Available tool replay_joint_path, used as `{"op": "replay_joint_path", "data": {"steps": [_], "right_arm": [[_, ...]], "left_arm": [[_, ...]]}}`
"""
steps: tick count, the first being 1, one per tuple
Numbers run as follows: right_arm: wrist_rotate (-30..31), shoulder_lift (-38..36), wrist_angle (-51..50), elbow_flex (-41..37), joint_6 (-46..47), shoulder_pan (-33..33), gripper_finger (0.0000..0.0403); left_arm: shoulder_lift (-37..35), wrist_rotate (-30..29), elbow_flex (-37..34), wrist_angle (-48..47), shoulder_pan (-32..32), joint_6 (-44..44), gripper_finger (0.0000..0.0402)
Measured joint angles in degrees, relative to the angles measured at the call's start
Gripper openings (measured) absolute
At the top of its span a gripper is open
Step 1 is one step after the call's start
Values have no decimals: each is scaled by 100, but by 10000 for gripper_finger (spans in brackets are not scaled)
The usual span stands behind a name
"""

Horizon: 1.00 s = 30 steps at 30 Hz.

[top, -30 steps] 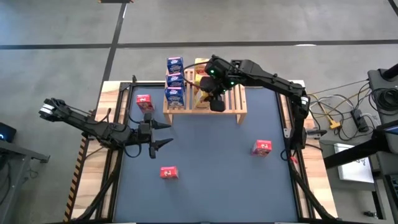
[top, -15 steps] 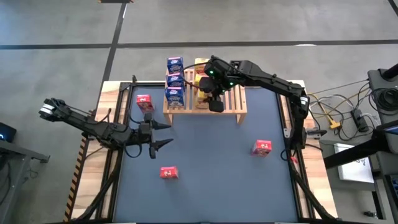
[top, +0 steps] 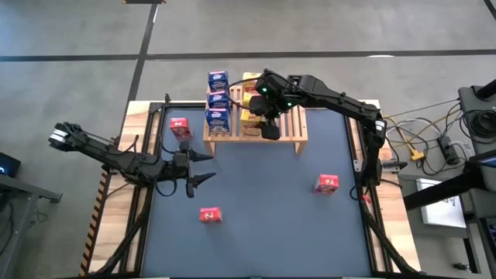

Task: Stack cereal on shelf
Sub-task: Put the yellow cereal box on the shelf aligned with the other yellow cereal boxes, then put the top red cereal box on the shelf

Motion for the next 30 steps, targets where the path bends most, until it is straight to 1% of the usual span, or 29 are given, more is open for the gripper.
{"op": "replay_joint_path", "data": {"steps": [9, 17, 20, 23, 26, 27, 30], "right_arm": [[100, -432, -112, -2, -86, 2, 252], [101, -934, -581, -9, 171, 2, 249], [101, -1096, -722, -89, 270, 2, 249], [103, -1308, -702, -362, 367, 42, 249], [103, -1575, -595, -793, 331, 162, 247], [103, -1699, -464, -1018, 323, 221, 246], [101, -2163, 282, -1800, 325, 431, 242]], "left_arm": [[0, -1, 0, 0, 1, -4, 260], [-36, -1, 0, -23, -1, -25, 260], [-192, -45, 3, -268, -1, -31, 260], [-400, -501, 223, -1150, -1, -261, 260], [-544, -1195, 747, -2723, 6, -838, 260], [-554, -1325, 960, -3287, 13, -1065, 260], [-534, -1455, 1611, -4886, 98, -1682, 259]]}}
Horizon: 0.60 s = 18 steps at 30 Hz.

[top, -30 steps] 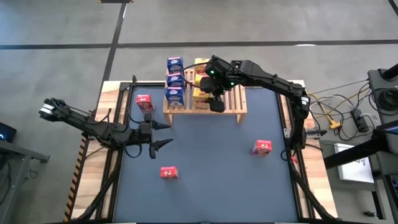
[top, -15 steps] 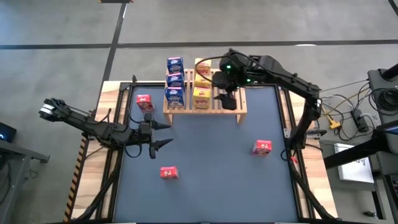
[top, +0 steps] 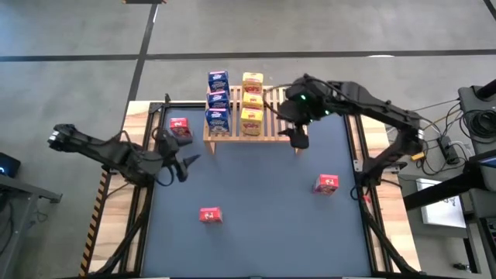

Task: Stack cereal on shelf
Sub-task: Put the top red cereal box on the shelf

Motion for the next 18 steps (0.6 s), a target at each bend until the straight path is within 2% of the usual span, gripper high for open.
{"op": "replay_joint_path", "data": {"steps": [4, 7, 12, 18], "right_arm": [[30, -724, 988, -1089, 48, 185, 238], [141, -1246, 1778, -1908, 70, 218, 238], [153, -1930, 2798, -2952, 49, 205, 238], [155, -2389, 3222, -3485, 57, 205, 238]], "left_arm": [[88, -162, 602, -1709, 339, -720, 254], [121, 54, 802, -2440, 753, -878, 250], [131, 892, 787, -2518, 1752, -80, 246], [313, 2151, 833, -2118, 3323, 1352, 248]]}}
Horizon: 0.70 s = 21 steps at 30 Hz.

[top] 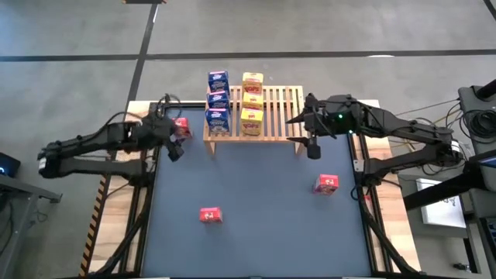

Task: Stack cereal on shelf
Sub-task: Put the top red cereal box on the shelf

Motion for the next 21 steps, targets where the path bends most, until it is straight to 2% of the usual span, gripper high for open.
{"op": "replay_joint_path", "data": {"steps": [5, 9, 14, 17, 21], "right_arm": [[-2, -133, 9, -181, 9, 0, 238], [-4, -142, 11, -291, 75, 0, 238], [-7, -144, 1, -435, 35, 0, 238], [-9, -144, 8, -513, -20, 0, 238], [-11, -146, 36, -594, -126, 0, 238]], "left_arm": [[322, 1713, 38, 531, 1512, 1131, 262], [791, 2483, 113, 486, 2604, 1830, 277], [1503, 2744, 240, 237, 3313, 2616, 298], [1898, 2703, 369, 186, 3336, 3076, 308], [2393, 2342, 623, 98, 3334, 3441, 313]]}}
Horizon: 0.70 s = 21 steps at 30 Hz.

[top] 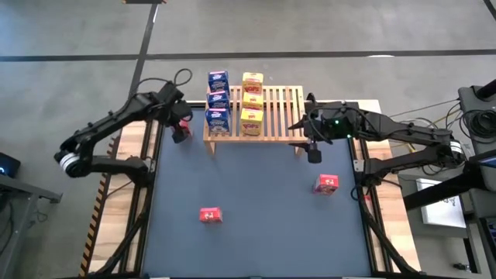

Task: Stack cereal on shelf
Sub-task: Put the top red cereal box on the shelf

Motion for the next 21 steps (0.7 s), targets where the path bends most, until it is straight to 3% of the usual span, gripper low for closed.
{"op": "replay_joint_path", "data": {"steps": [10, 21], "right_arm": [[0, 0, 14, -13, -114, 0, 238], [-4, 0, 14, -13, -158, 0, 238]], "left_arm": [[760, -819, 291, -432, 27, 773, 314], [1378, -755, 233, -408, 242, 860, 309]]}}
